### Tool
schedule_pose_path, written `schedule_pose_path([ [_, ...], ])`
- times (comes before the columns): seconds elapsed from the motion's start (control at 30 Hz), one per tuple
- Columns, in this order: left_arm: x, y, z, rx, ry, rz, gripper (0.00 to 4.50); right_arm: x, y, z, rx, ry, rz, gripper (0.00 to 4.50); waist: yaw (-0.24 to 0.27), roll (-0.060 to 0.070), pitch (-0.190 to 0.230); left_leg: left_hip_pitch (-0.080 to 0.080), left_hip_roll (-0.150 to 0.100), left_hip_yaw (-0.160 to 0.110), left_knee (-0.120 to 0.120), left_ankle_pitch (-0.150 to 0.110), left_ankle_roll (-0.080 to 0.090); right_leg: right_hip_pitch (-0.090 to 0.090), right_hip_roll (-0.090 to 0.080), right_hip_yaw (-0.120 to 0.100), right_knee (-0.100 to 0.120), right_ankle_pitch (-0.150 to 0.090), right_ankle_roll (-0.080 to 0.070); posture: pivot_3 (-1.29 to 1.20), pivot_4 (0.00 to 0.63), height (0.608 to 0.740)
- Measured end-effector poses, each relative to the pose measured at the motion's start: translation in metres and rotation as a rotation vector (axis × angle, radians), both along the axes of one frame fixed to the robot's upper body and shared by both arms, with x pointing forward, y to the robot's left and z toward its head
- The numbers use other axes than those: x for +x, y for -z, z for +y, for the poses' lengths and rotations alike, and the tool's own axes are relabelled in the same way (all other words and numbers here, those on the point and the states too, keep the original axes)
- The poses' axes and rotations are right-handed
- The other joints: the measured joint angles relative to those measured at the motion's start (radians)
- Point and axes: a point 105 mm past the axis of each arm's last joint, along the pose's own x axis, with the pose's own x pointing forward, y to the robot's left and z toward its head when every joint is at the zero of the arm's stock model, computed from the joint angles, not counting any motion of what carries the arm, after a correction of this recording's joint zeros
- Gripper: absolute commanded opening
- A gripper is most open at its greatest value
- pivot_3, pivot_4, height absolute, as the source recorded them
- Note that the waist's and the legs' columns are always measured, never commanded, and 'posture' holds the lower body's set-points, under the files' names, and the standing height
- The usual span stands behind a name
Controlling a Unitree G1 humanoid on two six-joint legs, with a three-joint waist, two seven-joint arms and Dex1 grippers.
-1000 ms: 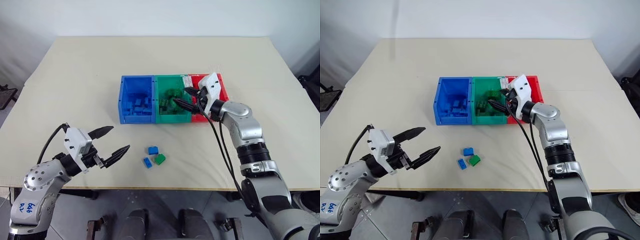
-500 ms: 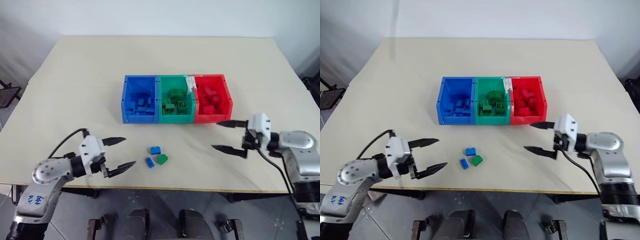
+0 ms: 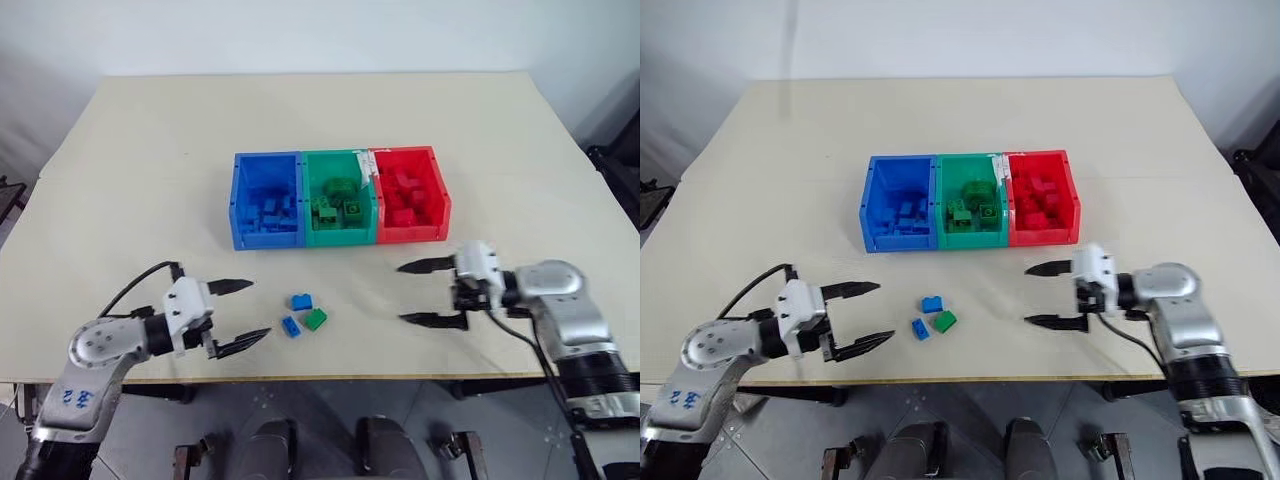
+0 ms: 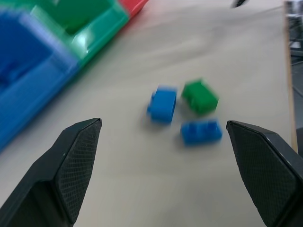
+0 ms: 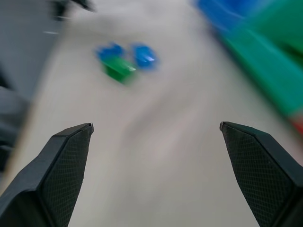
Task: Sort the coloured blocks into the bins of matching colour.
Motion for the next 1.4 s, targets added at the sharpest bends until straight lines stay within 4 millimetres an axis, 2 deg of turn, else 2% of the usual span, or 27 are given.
schedule_pose_path([
  [0.17,-0.018,0.007,0.021,0.019,-0.103,0.031,4.5,-0.007,0.014,0.059,-0.043,-0.135,0.024,4.49,0.006,0.0,0.0,0.0,0.0,-0.001,0.0,-0.001,-0.001,0.0,-0.001,0.0,0.0,0.0,0.0,0.0,0.15,0.74],
  [0.33,-0.026,0.004,0.026,0.015,-0.155,0.026,4.5,-0.003,0.027,0.083,-0.076,-0.134,0.028,4.49,0.02,0.0,0.0,0.0,-0.001,-0.001,0.0,-0.001,0.0,0.0,-0.001,0.0,0.0,0.0,0.0,0.0,0.15,0.74],
  [0.4,-0.027,0.004,0.026,0.006,-0.165,0.026,4.5,-0.005,0.028,0.092,-0.069,-0.147,0.021,4.1,0.017,0.0,0.0,0.0,0.0,-0.001,0.0,-0.001,-0.001,0.0,0.0,0.0,0.0,0.0,0.0,0.0,0.15,0.74],
  [0.5,-0.029,0.001,0.023,0.006,-0.161,0.016,4.5,-0.004,0.028,0.093,-0.075,-0.141,0.017,3.23,0.017,0.0,0.0,0.001,0.0,-0.001,0.0,-0.001,-0.001,0.0,0.0,0.0,0.0,0.0,0.0,0.0,0.15,0.74],
  [0.7,-0.031,0.003,0.023,0.001,-0.175,0.023,4.5,-0.001,0.031,0.083,-0.102,-0.117,0.017,1.14,0.018,0.0,0.0,0.001,0.0,-0.001,0.0,-0.001,-0.001,0.0,0.0,0.0,0.0,0.0,-0.001,0.0,0.15,0.74],
  [0.77,-0.031,0.002,0.023,0.0,-0.173,0.018,4.5,0.0,0.031,0.082,-0.104,-0.114,0.013,0.66,0.018,0.0,0.0,0.001,0.0,-0.001,0.0,-0.001,-0.001,0.0,0.0,0.0,0.0,0.0,-0.001,0.0,0.15,0.74],
  [1.1,-0.022,-0.003,0.017,-0.016,-0.144,-0.015,4.5,0.0,0.029,0.078,-0.057,-0.086,0.028,0.67,0.018,0.0,0.0,0.001,-0.001,-0.001,0.0,-0.001,-0.001,0.0,0.0,0.0,0.0,0.0,0.0,0.0,0.15,0.74],
  [1.13,-0.022,-0.003,0.016,-0.02,-0.145,-0.018,4.5,0.002,0.025,0.076,-0.029,-0.072,0.039,0.67,0.018,0.0,0.0,0.0,-0.001,-0.001,0.0,-0.001,-0.001,0.0,0.0,0.0,0.0,0.0,0.0,0.0,0.15,0.74],
  [1.27,-0.02,-0.007,0.014,-0.062,-0.153,-0.03,4.5,0.02,-0.014,0.069,0.157,0.04,0.054,0.67,0.018,0.0,0.0,0.001,0.0,-0.001,0.0,-0.001,-0.001,0.0,0.0,0.0,0.0,0.0,-0.001,0.0,0.15,0.74],
  [1.4,-0.009,-0.021,0.012,-0.125,-0.174,-0.062,4.5,0.058,-0.07,0.058,0.359,0.255,-0.019,0.67,0.016,0.0,0.0,0.001,0.0,-0.001,0.0,-0.001,-0.001,-0.001,0.0,0.0,0.001,0.0,-0.001,0.0,0.15,0.74],
])
